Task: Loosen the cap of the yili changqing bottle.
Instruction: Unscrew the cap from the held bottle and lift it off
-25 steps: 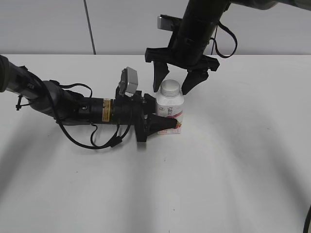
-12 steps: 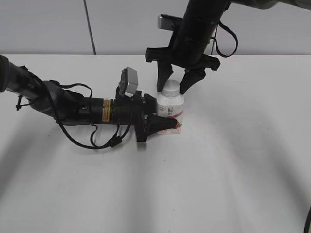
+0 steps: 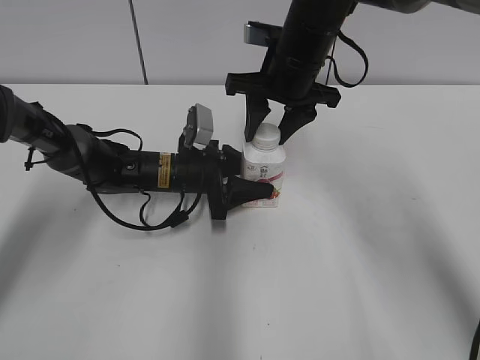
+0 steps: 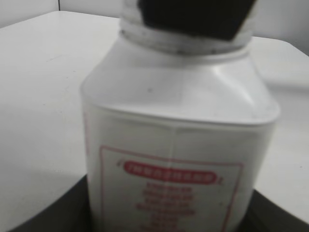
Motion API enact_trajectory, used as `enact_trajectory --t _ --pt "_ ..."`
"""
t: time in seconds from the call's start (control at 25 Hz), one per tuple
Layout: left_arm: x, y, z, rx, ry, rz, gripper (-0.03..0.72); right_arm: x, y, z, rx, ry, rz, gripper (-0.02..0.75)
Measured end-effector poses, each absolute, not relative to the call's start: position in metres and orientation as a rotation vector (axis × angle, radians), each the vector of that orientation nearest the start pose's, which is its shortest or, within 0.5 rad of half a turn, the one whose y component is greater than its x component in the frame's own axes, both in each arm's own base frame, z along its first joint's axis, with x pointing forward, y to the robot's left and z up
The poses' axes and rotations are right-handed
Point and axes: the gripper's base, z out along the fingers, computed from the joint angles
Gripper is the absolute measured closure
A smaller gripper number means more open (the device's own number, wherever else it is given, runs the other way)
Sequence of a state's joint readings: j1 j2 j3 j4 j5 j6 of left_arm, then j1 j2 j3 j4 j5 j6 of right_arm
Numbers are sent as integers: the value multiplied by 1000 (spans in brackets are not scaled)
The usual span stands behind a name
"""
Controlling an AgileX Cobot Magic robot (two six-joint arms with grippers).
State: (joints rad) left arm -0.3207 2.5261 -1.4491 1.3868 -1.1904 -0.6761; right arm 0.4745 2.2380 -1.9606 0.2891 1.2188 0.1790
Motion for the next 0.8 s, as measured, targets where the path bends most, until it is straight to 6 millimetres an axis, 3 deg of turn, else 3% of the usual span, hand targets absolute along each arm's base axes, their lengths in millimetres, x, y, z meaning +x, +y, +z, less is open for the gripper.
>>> enact_trajectory --t 0.2,0.8 --pt "392 -218 37 1282 1463 -1130 291 407 237 209 -448 3000 477 332" --pt "392 -218 37 1285 1462 -1129 293 406 237 209 -1416 2583 409 337"
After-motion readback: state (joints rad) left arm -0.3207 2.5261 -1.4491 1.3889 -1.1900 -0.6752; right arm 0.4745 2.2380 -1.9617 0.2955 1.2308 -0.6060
